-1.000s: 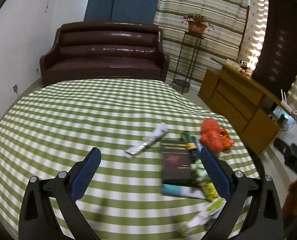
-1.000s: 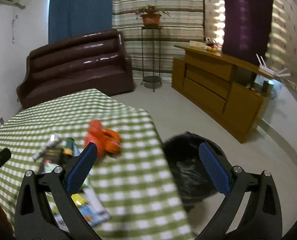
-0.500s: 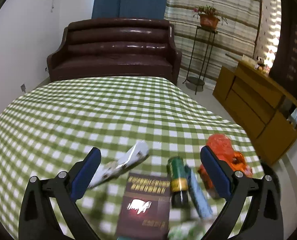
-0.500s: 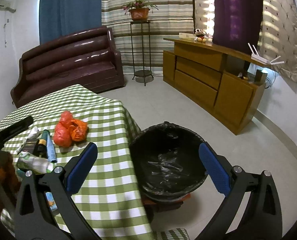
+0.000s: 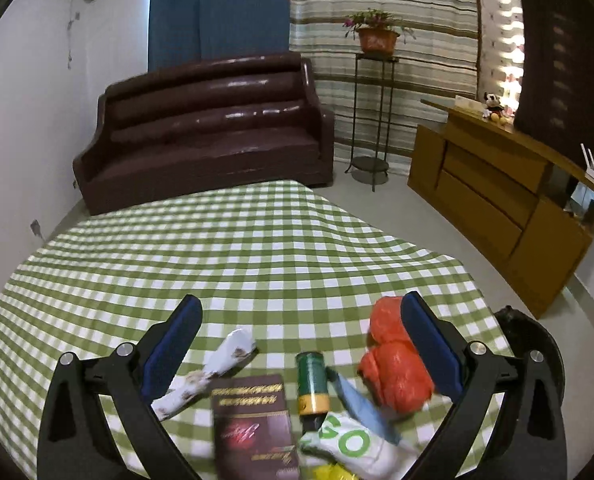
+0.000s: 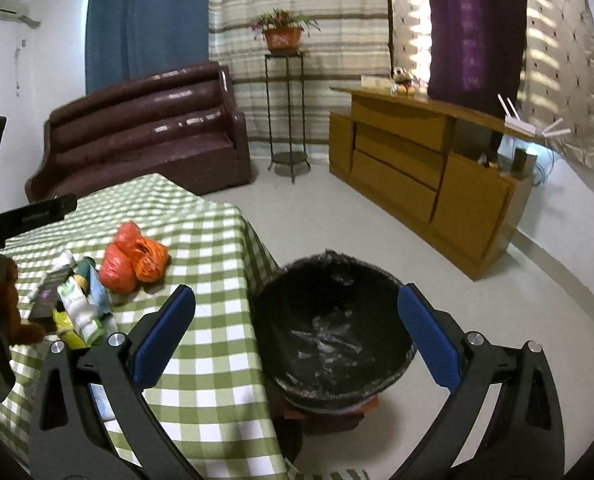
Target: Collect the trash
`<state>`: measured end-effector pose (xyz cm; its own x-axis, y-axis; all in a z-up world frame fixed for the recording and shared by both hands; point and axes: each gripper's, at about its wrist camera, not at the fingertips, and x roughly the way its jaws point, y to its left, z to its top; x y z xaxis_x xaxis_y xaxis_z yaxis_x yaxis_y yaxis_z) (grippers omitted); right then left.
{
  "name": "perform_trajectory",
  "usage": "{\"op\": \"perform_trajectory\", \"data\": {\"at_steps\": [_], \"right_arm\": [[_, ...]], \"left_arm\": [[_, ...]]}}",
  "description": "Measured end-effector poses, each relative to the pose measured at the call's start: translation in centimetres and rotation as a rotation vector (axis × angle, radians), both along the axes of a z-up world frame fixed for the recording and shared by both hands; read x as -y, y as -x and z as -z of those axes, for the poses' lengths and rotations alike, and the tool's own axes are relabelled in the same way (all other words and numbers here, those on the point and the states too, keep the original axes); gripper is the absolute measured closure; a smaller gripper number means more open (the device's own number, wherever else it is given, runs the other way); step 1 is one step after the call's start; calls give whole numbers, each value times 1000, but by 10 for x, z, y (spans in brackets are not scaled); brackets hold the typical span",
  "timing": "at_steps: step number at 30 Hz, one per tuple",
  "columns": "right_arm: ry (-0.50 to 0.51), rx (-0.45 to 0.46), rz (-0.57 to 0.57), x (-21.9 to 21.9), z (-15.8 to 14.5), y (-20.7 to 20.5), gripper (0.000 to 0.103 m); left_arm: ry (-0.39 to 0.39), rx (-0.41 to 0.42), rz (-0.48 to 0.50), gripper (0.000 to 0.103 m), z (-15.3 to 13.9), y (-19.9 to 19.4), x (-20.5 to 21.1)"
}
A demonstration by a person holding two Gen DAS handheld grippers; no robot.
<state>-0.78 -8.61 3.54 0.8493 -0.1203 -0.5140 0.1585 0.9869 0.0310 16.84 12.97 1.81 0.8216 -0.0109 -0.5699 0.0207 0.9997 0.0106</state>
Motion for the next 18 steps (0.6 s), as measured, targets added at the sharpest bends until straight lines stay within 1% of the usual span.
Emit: {"op": "perform_trajectory", "data": {"at_steps": [2,4,7,8,11,14,18], "right_arm": [[-47,33,-45,1,-3,4,4],[-78,22,-64,2,-5,5,4],[-55,4,-79,-3,-8,6,4],[-42,5,-78,-5,-9,7,4],[-4,-9,-73,-7,-11,11,4],[4,-25,-69,-4,-9,16,4],[22,-41,-52,2,-8,23,4]], "left_arm": [[-22,27,-10,6,-7,14,-3],[-39,55,-11,6,-13,33,-4],[-64,58,3,6,-17,53,5],[-74,73,6,6,-18,66,8],[-85,85,13,6,-14,89,19],[-85,74,18,6,-8,104,30],[-124,59,-2,6,0,117,47]]}}
